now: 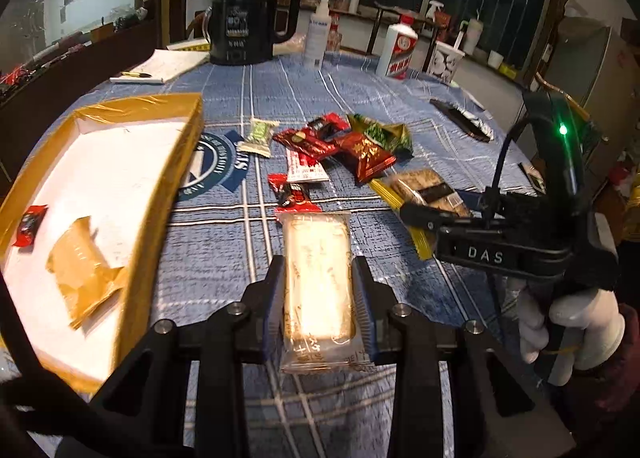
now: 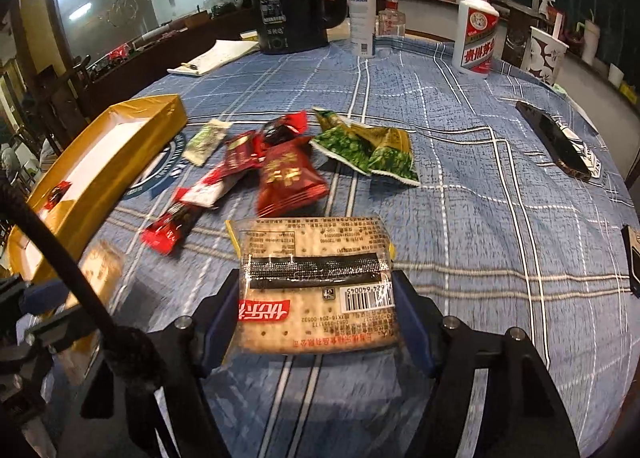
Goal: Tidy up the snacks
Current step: 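Carry both packs into the white tray and release them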
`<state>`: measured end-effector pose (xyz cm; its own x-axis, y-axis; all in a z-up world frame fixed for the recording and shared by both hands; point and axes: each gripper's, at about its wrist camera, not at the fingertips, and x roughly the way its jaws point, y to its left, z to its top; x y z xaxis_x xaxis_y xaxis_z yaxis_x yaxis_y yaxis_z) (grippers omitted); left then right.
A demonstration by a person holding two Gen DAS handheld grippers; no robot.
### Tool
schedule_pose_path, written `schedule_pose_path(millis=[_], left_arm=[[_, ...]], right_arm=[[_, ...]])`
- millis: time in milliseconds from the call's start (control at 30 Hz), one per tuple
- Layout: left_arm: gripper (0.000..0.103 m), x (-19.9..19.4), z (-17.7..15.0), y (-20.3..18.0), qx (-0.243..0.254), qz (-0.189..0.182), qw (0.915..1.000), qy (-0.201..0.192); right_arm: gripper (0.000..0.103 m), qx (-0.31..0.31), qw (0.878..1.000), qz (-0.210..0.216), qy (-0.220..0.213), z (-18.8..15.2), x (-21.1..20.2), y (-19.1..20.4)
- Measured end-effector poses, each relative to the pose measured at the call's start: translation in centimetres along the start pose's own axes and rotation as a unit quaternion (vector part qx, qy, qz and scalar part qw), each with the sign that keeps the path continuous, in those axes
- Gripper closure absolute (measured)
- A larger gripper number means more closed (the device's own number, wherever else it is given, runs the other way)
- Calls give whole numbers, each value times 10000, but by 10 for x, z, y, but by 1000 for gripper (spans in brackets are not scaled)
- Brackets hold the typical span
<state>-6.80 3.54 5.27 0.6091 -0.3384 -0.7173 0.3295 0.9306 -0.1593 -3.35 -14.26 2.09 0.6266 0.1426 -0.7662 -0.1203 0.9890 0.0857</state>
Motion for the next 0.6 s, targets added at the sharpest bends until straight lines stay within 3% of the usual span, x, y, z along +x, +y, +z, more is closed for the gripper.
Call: schedule_pose_path(millis=[300, 600], left_arm=[[68, -73, 0, 47, -404, 92, 9976, -562], [68, -120, 34, 148, -850, 1027, 9866, -936]], right_arm=[[31, -266, 9981, 317, -453, 9, -59, 44], [31, -704, 9890, 1037, -779, 55, -83, 123]])
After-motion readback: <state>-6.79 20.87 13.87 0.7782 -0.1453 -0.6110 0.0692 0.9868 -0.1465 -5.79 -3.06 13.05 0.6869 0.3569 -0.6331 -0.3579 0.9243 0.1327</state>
